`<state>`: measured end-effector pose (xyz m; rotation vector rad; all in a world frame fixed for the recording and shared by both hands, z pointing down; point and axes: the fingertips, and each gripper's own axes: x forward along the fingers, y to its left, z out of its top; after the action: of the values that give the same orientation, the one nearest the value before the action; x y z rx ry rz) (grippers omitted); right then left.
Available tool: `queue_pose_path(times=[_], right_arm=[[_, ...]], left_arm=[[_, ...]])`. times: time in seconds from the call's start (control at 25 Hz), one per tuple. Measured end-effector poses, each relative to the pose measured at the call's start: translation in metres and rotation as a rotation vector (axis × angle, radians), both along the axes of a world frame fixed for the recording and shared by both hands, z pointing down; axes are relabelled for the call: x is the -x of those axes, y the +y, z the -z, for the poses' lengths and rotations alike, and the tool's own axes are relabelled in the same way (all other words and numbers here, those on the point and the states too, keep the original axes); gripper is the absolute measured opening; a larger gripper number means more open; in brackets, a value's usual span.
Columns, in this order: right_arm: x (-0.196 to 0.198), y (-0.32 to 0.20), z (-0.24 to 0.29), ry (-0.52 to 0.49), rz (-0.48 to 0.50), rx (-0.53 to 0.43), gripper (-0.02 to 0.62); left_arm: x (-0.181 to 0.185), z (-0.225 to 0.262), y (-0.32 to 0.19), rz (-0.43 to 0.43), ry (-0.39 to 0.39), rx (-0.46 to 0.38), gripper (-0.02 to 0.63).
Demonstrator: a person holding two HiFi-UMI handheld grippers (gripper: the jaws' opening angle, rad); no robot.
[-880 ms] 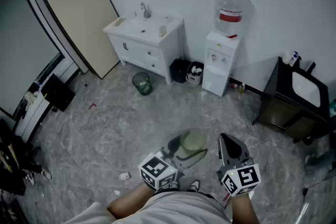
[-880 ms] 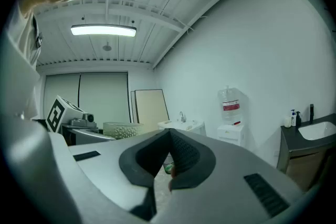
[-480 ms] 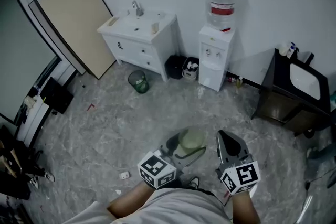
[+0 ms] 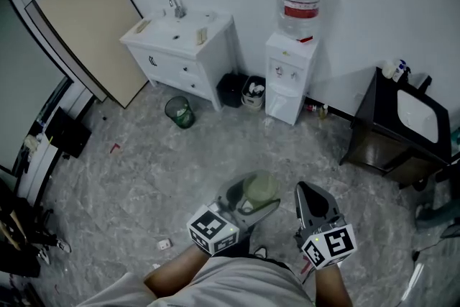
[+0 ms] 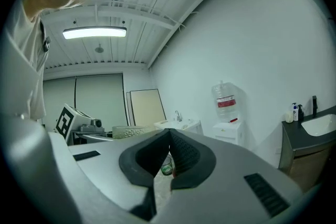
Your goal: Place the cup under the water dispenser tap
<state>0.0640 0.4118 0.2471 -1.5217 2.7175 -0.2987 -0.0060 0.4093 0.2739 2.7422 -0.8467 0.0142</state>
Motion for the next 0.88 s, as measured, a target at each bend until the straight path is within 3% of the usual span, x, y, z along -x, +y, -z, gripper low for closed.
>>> queue_pose_path(times=[0.32,0.56,0.88], right_arm=[[0.016,-0.135,-0.004,0.008,-0.046,0.011,0.014],[0.024,-0.222,-0.016,0.026,-0.080,0.048,0.014],[0.000,-0.310,-0.035,0.000,-0.120,0.108,0.014]], left_arm=[[0.014,-0.012,-0.148,-0.029,0.037,-0.039,0.376],[0.007,-0.033,-0.247,-0.129,-0.036,-0.147,0.376],[-0.014,-0.060,-0.360,-0.101,-0.016,-0.138,0.376]])
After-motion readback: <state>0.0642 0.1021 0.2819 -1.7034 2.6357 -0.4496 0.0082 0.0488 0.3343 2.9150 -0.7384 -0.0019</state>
